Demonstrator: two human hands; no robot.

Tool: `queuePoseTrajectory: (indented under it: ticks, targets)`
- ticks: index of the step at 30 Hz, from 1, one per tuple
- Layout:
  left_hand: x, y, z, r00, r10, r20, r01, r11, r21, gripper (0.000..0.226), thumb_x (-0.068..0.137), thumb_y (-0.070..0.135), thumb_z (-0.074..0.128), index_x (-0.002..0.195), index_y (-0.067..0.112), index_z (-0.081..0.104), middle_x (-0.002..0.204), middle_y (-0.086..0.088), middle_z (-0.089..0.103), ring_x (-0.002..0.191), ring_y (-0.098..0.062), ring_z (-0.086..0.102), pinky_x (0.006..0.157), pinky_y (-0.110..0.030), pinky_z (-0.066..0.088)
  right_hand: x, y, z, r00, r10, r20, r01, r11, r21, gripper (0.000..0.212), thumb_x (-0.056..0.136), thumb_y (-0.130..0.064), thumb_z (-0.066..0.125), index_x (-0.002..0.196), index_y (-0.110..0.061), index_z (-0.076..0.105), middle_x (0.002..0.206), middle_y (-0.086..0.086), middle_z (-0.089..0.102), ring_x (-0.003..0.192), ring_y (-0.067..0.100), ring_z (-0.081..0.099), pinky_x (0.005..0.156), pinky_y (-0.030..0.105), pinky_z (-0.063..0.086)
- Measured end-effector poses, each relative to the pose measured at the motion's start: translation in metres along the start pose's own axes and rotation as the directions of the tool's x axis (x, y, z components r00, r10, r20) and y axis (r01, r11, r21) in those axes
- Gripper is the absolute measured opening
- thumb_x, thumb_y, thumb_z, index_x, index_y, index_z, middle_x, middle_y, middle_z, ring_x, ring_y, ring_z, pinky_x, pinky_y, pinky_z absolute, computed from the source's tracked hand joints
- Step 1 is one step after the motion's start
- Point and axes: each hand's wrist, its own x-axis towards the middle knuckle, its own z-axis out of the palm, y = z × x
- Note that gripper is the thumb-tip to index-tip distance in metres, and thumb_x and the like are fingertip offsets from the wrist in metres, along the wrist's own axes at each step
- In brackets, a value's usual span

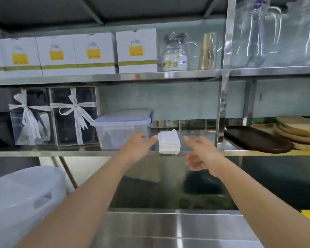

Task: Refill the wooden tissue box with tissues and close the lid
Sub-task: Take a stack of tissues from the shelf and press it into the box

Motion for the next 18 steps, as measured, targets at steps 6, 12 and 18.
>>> queuePoseTrajectory:
  ticks: [6, 12, 18]
  targets:
    - [0.030, -0.016, 0.048, 0.969, -0.192, 0.157, 0.238, 0.896, -0.376, 0.065, 0.085, 0.067, 0.033, 0.136, 0.026, 0.034, 0.138, -0.011, 0.045, 0.119, -0.029, 0.047, 0.102, -0.043, 0.039, 0.045, 0.029, 0.040, 0.980, 0.168, 0.110, -0.195, 0.927, 0.319, 0.069, 0.081, -0.060, 0.054, 0.139, -0.034, 0.028, 0.121, 0.022, 0.050, 0.088, 0.034, 0.059, 0.067, 0.047, 0.058]
    - [0.055, -0.031, 0.065, 0.960, -0.168, 0.222, 0.262, 0.815, -0.517, 0.061, 0.080, 0.073, 0.034, 0.124, 0.032, 0.045, 0.127, -0.011, 0.052, 0.115, -0.026, 0.048, 0.106, -0.046, 0.036, 0.073, 0.039, 0.057, 0.975, 0.122, 0.184, -0.198, 0.852, 0.485, 0.063, 0.082, -0.061, 0.052, 0.136, -0.035, 0.033, 0.116, 0.018, 0.053, 0.093, 0.036, 0.058, 0.078, 0.056, 0.054]
    - [0.059, -0.042, 0.076, 0.952, -0.194, 0.236, 0.295, 0.790, -0.538, 0.071, 0.080, 0.073, 0.034, 0.128, 0.021, 0.046, 0.127, -0.015, 0.055, 0.116, -0.028, 0.051, 0.097, -0.042, 0.039, 0.081, 0.031, 0.068, 0.992, 0.119, 0.037, -0.120, 0.836, 0.536, 0.025, 0.091, -0.029, 0.054, 0.113, -0.018, 0.056, 0.083, 0.008, 0.059, 0.074, 0.025, 0.057, 0.073, 0.042, 0.050]
